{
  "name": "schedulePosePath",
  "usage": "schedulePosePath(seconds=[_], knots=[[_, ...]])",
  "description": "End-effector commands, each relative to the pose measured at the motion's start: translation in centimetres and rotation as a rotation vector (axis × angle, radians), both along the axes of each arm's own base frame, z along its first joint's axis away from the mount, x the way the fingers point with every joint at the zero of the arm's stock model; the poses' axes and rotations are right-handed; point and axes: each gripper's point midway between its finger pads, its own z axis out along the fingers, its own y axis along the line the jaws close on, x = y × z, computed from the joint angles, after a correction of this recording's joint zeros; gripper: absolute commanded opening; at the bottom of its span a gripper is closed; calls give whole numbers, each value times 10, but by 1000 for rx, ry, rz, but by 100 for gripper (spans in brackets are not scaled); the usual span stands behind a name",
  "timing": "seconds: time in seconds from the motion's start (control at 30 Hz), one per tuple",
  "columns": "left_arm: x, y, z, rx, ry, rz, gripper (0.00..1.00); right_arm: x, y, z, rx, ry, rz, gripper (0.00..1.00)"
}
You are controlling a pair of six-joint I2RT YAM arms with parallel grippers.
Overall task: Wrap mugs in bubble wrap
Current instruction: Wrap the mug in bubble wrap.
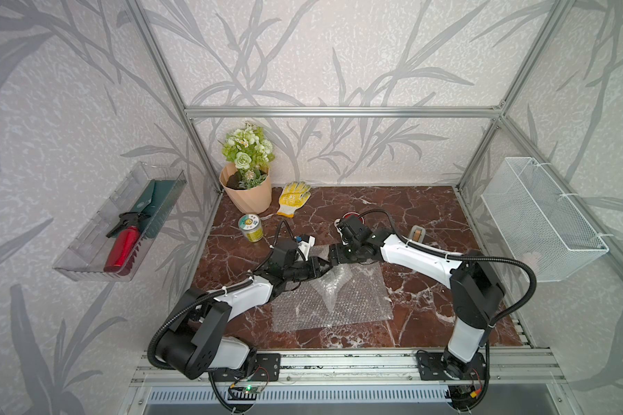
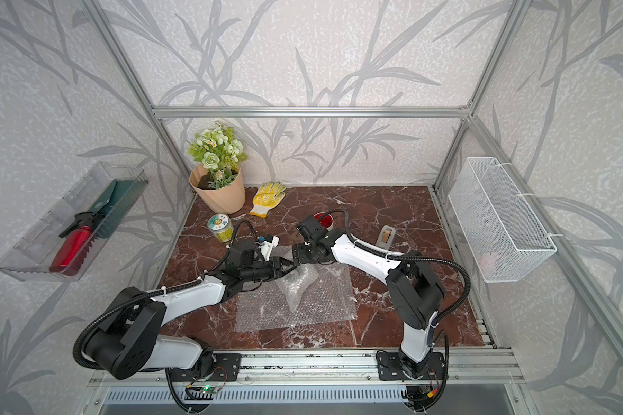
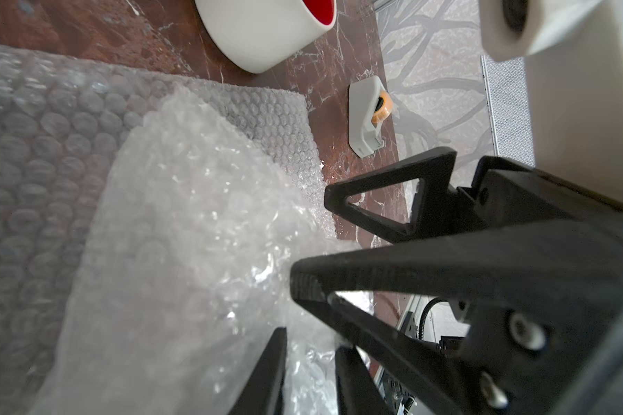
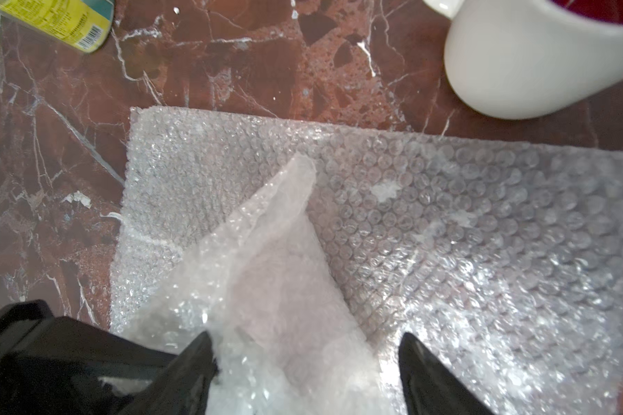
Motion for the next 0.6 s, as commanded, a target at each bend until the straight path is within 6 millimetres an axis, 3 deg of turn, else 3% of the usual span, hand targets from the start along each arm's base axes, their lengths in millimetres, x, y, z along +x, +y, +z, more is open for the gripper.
schedulePosePath(seconds=[0.0, 0.27, 0.57], knots=[[-29, 13, -52, 120, 187, -13, 28, -17, -7, -14, -58, 80, 46, 78], [-28, 4, -21, 49, 108, -54, 29, -23, -13, -43, -103, 136, 45, 75], [-29, 3, 11, 24, 34, -75, 30, -25, -19, -59, -117, 158, 21, 67]])
